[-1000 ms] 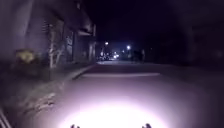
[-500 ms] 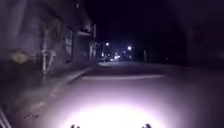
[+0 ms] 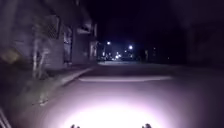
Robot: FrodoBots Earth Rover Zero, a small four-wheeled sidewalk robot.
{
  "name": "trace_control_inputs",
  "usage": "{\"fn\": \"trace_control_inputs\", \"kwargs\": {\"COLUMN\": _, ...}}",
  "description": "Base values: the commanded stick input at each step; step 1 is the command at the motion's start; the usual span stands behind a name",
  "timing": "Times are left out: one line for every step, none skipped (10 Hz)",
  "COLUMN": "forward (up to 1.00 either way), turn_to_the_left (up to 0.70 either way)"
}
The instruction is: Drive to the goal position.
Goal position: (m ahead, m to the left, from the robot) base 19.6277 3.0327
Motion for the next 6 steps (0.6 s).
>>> {"fn": "trace_control_inputs", "kwargs": {"forward": 0.7, "turn_to_the_left": 0.0}}
{"fn": "trace_control_inputs", "kwargs": {"forward": 0.7, "turn_to_the_left": 0.0}}
{"fn": "trace_control_inputs", "kwargs": {"forward": 0.7, "turn_to_the_left": 0.0}}
{"fn": "trace_control_inputs", "kwargs": {"forward": 0.7, "turn_to_the_left": 0.0}}
{"fn": "trace_control_inputs", "kwargs": {"forward": 0.7, "turn_to_the_left": 0.0}}
{"fn": "trace_control_inputs", "kwargs": {"forward": 0.7, "turn_to_the_left": 0.0}}
